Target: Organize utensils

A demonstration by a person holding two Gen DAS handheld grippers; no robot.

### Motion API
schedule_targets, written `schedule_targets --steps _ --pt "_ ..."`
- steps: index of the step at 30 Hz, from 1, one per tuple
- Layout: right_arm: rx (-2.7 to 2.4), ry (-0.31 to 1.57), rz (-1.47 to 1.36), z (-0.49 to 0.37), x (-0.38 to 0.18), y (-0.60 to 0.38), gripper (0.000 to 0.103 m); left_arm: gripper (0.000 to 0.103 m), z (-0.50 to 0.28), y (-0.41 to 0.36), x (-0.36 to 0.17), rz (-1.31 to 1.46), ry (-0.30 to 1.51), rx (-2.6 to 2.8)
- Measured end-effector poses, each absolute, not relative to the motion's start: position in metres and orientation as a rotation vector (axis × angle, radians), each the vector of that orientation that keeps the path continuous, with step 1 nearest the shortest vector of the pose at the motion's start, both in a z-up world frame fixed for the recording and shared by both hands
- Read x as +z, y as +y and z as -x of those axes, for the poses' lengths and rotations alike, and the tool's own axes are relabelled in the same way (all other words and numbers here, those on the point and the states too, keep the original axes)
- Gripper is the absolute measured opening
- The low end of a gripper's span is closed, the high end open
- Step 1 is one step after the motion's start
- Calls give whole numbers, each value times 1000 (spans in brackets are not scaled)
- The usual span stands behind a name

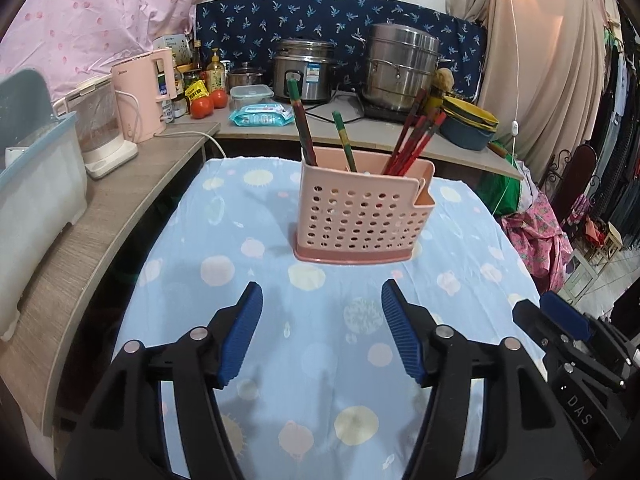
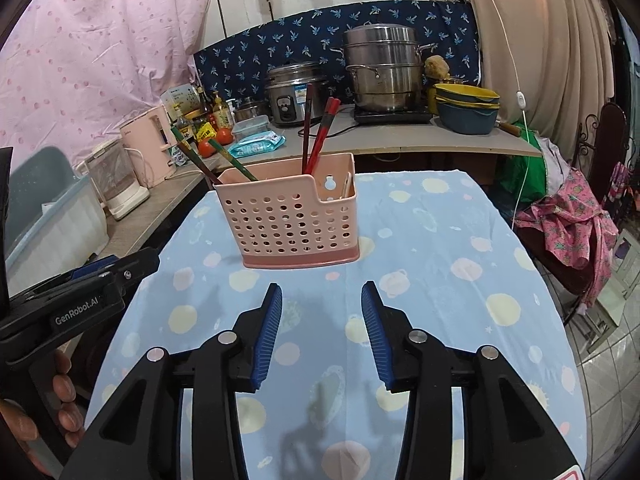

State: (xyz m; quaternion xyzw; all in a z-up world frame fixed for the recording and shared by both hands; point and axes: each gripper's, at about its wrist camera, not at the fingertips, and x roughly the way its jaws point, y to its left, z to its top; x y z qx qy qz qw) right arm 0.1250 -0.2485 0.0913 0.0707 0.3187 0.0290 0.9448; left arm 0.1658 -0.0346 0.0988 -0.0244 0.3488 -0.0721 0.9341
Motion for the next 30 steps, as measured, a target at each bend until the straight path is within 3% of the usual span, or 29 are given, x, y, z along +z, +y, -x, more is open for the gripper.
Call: schedule_targets --steps 7,18,30 --pt "43 643 -120 -119 90 -246 57 71 -161 -37 92 25 723 -120" --pt "46 673 -139 -118 81 -247 61 85 -160 -36 83 6 739 -82" --pt "48 674 -144 -115 74 -247 83 93 -159 -32 76 -11 747 -28"
